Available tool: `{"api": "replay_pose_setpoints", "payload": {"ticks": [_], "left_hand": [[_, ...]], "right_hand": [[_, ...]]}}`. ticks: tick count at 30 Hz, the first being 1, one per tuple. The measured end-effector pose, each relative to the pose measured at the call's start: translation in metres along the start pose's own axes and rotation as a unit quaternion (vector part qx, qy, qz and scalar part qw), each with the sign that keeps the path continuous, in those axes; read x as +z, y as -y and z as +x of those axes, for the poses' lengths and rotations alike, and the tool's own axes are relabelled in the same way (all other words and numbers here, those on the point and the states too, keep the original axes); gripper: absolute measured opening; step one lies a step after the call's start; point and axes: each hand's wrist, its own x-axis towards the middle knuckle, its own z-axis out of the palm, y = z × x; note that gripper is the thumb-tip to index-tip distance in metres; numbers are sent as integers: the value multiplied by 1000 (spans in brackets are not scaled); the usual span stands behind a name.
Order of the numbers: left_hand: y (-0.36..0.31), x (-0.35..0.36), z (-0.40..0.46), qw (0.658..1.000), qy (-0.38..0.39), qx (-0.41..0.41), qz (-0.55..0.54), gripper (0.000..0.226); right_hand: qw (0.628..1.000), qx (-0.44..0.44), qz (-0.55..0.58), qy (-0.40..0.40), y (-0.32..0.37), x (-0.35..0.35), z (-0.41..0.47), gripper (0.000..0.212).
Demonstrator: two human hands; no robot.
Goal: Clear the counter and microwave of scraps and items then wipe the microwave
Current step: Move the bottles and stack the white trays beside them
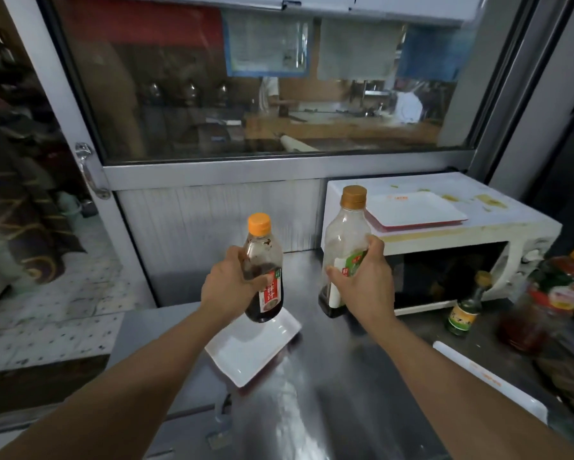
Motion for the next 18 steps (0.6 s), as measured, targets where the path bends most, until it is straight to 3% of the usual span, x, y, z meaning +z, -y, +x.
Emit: {"api": "replay_pose_setpoints", "payload": {"ticks": [18], "left_hand": [[28, 27, 127, 999, -3, -39, -18, 48]], "right_hand": [[998, 24, 32, 44, -21, 114, 123, 76]]}}
